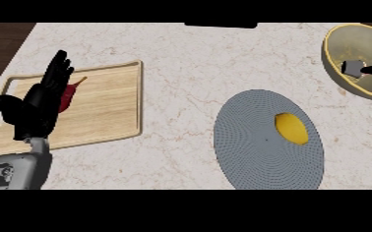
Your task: Pick the cupcake from the placemat and place it in the bowl
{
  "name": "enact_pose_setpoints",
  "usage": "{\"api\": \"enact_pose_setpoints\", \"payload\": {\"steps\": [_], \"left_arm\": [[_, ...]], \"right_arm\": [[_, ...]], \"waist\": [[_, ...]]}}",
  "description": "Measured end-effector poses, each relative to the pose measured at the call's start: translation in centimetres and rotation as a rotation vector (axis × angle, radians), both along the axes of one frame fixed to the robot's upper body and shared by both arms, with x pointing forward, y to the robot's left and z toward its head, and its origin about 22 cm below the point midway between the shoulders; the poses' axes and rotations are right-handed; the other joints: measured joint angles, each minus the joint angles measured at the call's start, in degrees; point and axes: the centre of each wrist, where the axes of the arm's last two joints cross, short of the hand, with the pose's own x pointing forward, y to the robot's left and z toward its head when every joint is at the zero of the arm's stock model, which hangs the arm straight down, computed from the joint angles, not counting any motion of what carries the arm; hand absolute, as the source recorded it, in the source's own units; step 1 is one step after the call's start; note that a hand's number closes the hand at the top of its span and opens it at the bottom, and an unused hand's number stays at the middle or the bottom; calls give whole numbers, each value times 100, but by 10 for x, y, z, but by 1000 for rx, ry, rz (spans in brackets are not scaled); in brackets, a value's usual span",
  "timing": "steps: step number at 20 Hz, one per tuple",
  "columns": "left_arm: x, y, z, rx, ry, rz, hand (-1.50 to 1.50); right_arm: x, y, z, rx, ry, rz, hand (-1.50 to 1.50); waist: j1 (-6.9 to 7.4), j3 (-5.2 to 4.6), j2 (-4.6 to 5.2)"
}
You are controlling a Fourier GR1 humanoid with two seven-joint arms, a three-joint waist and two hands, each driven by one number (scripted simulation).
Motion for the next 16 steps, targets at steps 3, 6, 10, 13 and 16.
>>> {"api": "enact_pose_setpoints", "payload": {"steps": [3, 6, 10, 13, 16], "left_arm": [[-1, 5, -2, 0, 6, 12, 0], [-1, 5, -4, 0, 12, 19, 0], [-1, 5, -4, -1, 5, 26, 0], [-4, 8, -5, -2, 4, 26, 0], [-4, 8, -5, -7, 7, 26, 0]], "right_arm": [[-4, -9, 9, 198, -118, -20, -150], [-14, -25, 16, 369, -199, -41, -150], [-42, -57, 21, 481, -225, -73, -150], [-70, -81, 19, 514, -220, -76, -150], [-94, -101, 19, 546, -218, -68, -150]], "waist": [[-51, 2, -15], [-93, 1, -7], [-91, 2, 5], [-106, 8, 10], [-128, 17, 17]]}}
